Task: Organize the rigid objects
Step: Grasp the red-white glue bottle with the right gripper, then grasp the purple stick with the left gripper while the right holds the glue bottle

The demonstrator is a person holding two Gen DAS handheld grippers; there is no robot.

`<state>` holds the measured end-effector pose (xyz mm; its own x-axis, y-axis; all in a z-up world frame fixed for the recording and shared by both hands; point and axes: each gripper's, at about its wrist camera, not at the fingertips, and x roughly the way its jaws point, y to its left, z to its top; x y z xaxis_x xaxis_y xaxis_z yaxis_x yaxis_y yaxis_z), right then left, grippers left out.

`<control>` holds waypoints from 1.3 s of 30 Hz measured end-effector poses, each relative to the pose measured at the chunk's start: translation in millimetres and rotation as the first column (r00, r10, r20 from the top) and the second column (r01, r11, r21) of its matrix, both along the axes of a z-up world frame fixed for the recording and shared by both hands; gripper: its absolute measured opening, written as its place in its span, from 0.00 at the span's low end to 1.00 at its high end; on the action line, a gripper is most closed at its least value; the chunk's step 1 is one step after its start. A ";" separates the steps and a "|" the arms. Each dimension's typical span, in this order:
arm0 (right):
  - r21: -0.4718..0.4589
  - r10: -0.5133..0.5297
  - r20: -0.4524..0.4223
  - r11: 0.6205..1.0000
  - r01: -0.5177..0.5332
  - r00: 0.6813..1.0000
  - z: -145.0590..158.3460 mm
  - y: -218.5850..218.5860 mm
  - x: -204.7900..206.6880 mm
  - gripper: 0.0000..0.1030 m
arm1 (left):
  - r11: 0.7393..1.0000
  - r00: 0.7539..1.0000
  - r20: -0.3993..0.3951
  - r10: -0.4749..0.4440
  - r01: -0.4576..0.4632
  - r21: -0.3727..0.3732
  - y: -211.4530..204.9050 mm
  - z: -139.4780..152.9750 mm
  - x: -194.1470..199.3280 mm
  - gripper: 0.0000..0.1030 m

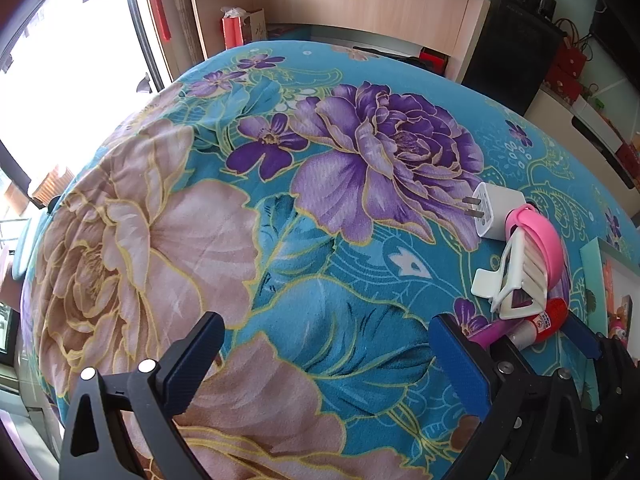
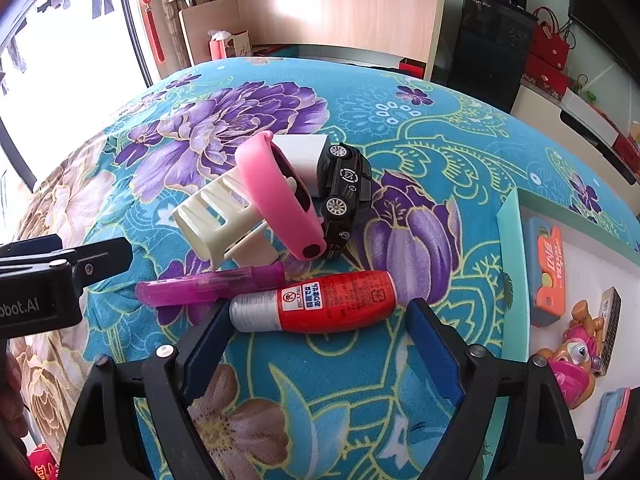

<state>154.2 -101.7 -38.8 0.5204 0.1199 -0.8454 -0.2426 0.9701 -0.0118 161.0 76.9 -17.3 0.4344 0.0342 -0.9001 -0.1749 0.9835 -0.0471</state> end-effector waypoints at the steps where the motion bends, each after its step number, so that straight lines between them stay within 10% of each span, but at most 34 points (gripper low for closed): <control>1: 0.000 0.002 0.003 1.000 -0.002 1.000 -0.1 0.1 0.4 0.85 | 1.000 1.000 -0.001 -0.001 0.001 0.001 -0.2 -0.2 0.1 1.00; 39: 0.036 -0.132 0.098 0.991 0.129 0.986 39.5 -43.3 -14.5 0.77 | 0.998 0.998 -0.017 -0.055 0.055 0.001 -20.5 -0.1 0.3 1.00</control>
